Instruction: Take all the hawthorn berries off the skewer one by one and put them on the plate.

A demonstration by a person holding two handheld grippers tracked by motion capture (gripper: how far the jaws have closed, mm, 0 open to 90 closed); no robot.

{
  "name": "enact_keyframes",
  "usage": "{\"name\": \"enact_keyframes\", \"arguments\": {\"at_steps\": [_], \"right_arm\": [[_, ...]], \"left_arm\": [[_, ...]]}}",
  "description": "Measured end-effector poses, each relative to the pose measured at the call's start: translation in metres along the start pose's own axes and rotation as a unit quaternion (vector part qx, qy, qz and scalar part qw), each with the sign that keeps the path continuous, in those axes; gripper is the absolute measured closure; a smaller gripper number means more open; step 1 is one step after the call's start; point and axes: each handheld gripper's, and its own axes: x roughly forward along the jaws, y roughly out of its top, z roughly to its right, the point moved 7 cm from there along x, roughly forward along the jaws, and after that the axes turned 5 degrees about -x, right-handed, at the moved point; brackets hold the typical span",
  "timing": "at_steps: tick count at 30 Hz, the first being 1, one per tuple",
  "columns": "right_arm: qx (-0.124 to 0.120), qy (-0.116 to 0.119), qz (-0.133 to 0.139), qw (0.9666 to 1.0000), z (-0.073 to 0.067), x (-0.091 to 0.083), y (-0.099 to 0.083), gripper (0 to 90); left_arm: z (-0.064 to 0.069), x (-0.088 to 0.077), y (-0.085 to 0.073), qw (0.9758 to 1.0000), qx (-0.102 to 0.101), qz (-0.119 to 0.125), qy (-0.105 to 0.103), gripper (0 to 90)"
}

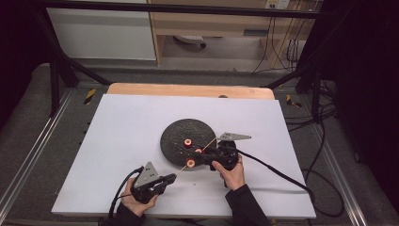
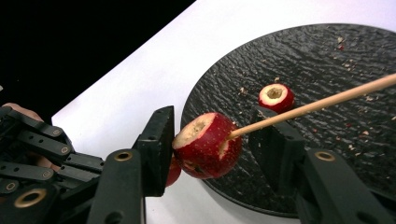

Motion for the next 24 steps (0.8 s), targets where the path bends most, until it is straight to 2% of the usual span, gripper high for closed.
{"name": "enact_keyframes", "arguments": {"at_steps": [12,24], "right_arm": [[0.015,0.017,0.001,0.9997,-0.001,-0.001,0.000,59.9],[0.025,0.001,0.023,0.9994,0.011,-0.013,0.005,60.1]], "left_arm": [[0.001,0.000,0.000,1.0000,0.001,0.002,-0.001,88.5],[0.003,0.000,0.001,1.0000,0.004,0.002,-0.005,88.5]]}}
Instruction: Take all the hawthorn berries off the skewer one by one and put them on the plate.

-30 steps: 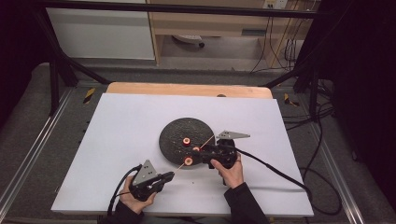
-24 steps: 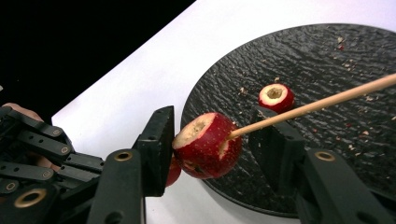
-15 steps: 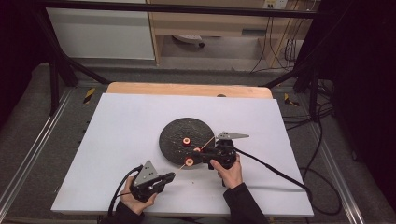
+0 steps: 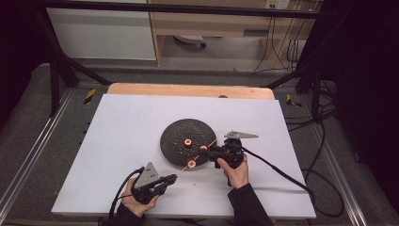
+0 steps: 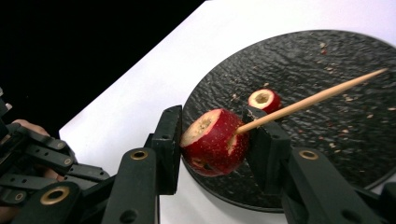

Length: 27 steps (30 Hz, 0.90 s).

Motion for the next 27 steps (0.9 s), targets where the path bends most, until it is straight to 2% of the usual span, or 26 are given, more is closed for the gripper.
{"name": "enact_keyframes", "arguments": {"at_steps": [13,27], "right_arm": [[0.017,-0.024,0.022,0.9993,0.021,-0.019,0.006,60.2],[0.023,-0.057,0.044,0.9971,0.043,-0.041,0.011,60.2]], "left_arm": [[0.002,0.002,-0.002,1.0000,0.003,-0.006,-0.005,88.5],[0.006,0.004,-0.004,0.9998,0.011,-0.013,-0.013,88.5]]}}
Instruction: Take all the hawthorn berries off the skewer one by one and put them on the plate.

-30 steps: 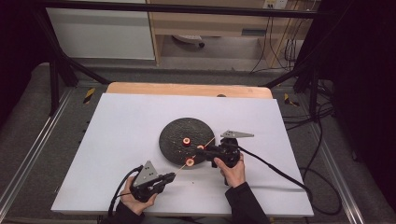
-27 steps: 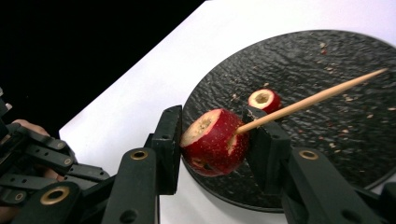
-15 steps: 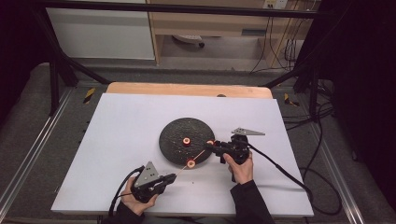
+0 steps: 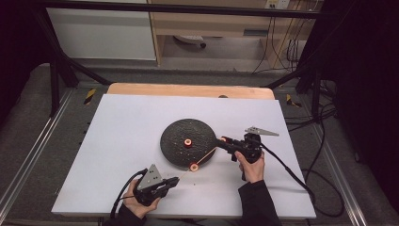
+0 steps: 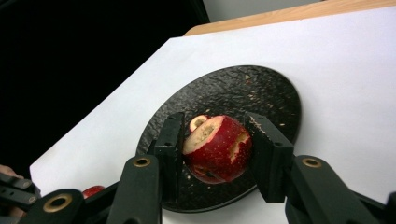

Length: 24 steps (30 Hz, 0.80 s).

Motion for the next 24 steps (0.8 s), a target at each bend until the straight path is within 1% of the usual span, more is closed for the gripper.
{"name": "enact_keyframes", "arguments": {"at_steps": [7,9,13,15,17,18,21,24], "right_arm": [[0.008,-0.016,0.016,0.9997,0.013,-0.013,0.005,60.3],[0.007,-0.026,0.017,0.9995,0.018,-0.017,0.006,60.3],[0.014,-0.031,0.021,0.9992,0.023,-0.022,0.007,60.2],[0.014,-0.032,0.020,0.9992,0.024,-0.023,0.006,60.2],[0.014,-0.028,0.020,0.9993,0.023,-0.021,0.006,60.2],[0.012,-0.028,0.018,0.9994,0.023,-0.020,0.005,60.2],[0.010,-0.026,0.013,0.9995,0.021,-0.017,0.003,60.2],[0.003,-0.026,0.006,0.9996,0.018,-0.013,0.002,60.2]], "left_arm": [[0.001,0.000,0.000,1.0000,0.000,0.000,-0.002,88.5],[0.000,-0.001,0.000,1.0000,0.001,0.001,-0.001,88.5],[-0.003,-0.003,0.001,1.0000,-0.004,0.005,0.001,88.5],[-0.007,-0.004,0.002,0.9999,-0.008,0.007,0.005,88.4],[-0.012,-0.007,0.003,0.9997,-0.017,0.012,0.011,88.4],[-0.014,-0.008,0.003,0.9996,-0.021,0.014,0.011,88.5],[-0.025,-0.014,0.006,0.9988,-0.039,0.024,0.018,88.4],[-0.034,-0.020,0.007,0.9978,-0.051,0.033,0.026,88.5]]}}
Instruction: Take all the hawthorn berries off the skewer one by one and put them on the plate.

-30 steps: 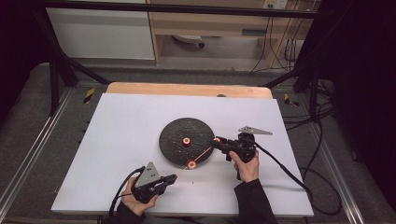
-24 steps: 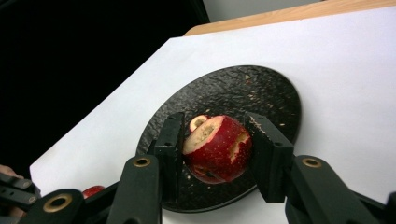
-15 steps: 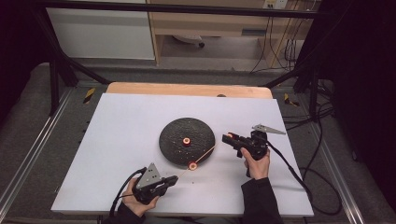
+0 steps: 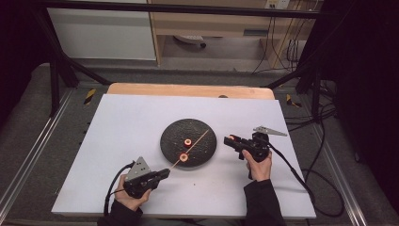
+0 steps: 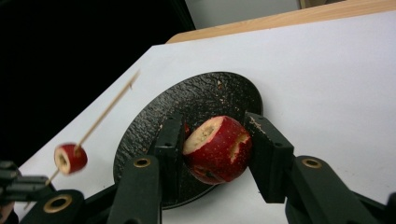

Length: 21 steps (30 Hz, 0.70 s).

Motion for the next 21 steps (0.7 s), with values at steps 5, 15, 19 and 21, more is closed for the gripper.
{"name": "enact_keyframes", "arguments": {"at_steps": [5,15,19,21], "right_arm": [[-0.014,0.003,-0.016,0.9998,-0.009,0.010,-0.003,60.2],[-0.046,0.008,-0.041,0.9981,-0.028,0.040,-0.003,60.2],[-0.052,0.003,-0.057,0.9970,-0.033,0.057,-0.006,60.2],[-0.055,-0.001,-0.066,0.9963,-0.033,0.066,-0.007,60.2]], "left_arm": [[-0.012,-0.005,0.002,0.9997,-0.018,0.011,0.010,88.4],[-0.019,-0.006,0.003,0.9994,-0.023,0.014,0.022,88.4],[-0.020,-0.007,0.003,0.9993,-0.024,0.015,0.024,88.4],[-0.021,-0.007,0.003,0.9993,-0.025,0.015,0.024,88.4]]}}
